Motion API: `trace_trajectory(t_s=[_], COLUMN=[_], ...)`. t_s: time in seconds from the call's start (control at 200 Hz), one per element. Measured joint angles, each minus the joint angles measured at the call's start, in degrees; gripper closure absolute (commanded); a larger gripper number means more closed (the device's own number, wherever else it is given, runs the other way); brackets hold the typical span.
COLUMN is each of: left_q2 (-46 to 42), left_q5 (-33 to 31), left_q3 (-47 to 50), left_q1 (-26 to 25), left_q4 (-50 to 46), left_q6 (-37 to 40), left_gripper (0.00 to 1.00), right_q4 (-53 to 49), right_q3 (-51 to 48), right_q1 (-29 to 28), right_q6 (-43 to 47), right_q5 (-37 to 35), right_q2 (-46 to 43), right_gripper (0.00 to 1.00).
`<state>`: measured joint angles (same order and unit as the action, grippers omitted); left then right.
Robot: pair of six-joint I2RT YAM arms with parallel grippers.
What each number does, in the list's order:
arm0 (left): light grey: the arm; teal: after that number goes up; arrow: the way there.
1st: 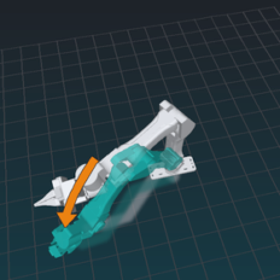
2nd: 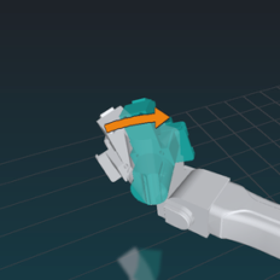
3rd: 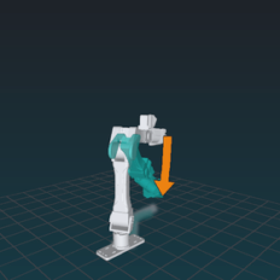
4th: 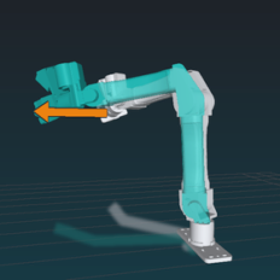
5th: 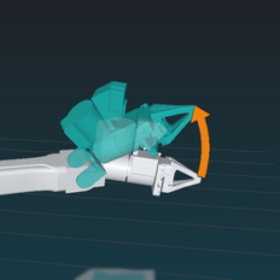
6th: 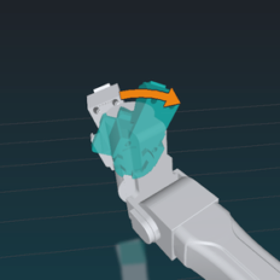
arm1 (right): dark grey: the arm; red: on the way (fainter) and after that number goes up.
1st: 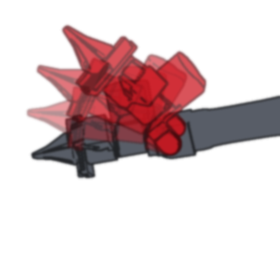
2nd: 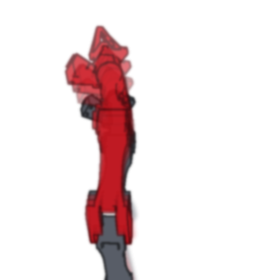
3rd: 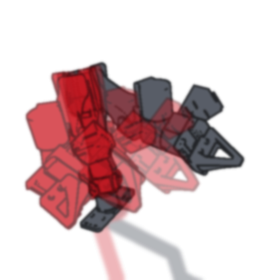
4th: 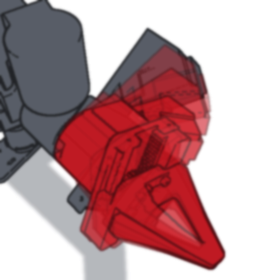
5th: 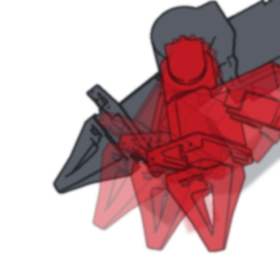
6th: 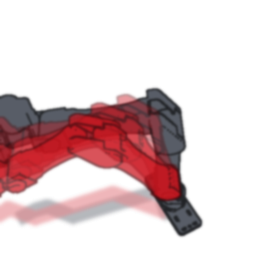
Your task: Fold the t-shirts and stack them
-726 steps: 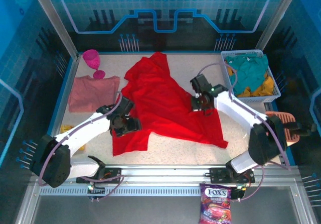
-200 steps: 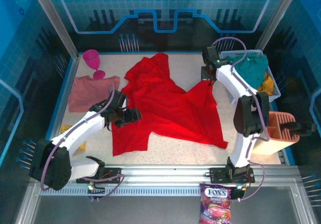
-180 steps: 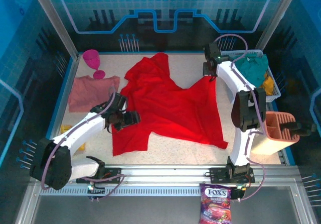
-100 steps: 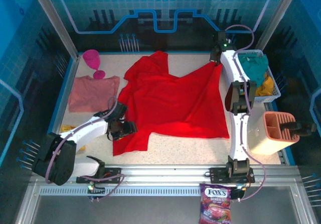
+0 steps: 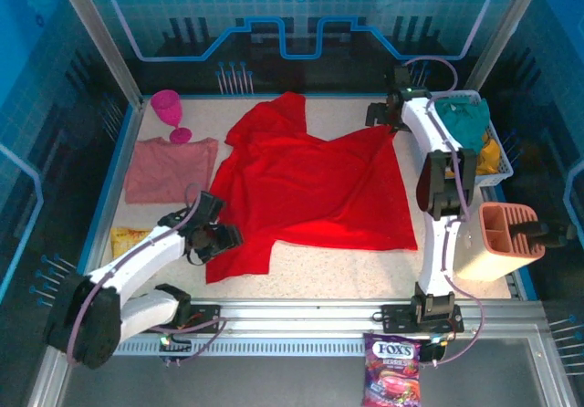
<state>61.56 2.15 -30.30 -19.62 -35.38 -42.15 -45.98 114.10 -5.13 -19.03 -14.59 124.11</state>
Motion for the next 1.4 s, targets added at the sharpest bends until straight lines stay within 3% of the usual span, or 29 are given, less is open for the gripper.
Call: trace_trajectory(t_s=[0.285,0.315,0.385,0.675,0.906,1.051,1.401], left_q2=[-11.15,-12.09,-14.25,-15.32,-13.62,-13.49,-8.11], left_q5=[-2.10,-2.32,-2.49,-6.29,-7.13,-7.06,-4.74], left_q3=[0.11,0.15,0.72,2.47,3.93,4.02,4.48], left_q1=[-0.04,-0.04,-0.04,-2.69,-3.28,-3.30,-3.58], left_q4=[-10.38,-11.41,-13.03,-19.71,-19.65,-19.26,-14.95], left_q6=[-9.01,-9.97,-11.89,-17.90,-19.21,-19.28,-19.26], left_gripper=[0.32,0.26,0.25,0.27,0.36,0.39,0.41], right_q4=[-2.89,-3.32,-4.59,-8.59,-6.93,-4.57,1.51], right_q3=[-30.62,-33.86,-40.96,-58.86,-69.96,-72.06,-75.76], right_q1=[-3.54,-3.80,-3.98,-3.69,-1.29,1.73,6.32], right_q6=[-6.49,-7.15,-8.70,-16.24,-20.50,-21.24,-20.87], right_q5=[4.59,4.85,5.16,4.98,5.25,6.19,9.84], right_q2=[-27.21,-29.18,-33.38,-48.87,-50.69,-50.64,-48.19], right_gripper=[0.00,0.00,0.00,0.14,0.21,0.35,0.47])
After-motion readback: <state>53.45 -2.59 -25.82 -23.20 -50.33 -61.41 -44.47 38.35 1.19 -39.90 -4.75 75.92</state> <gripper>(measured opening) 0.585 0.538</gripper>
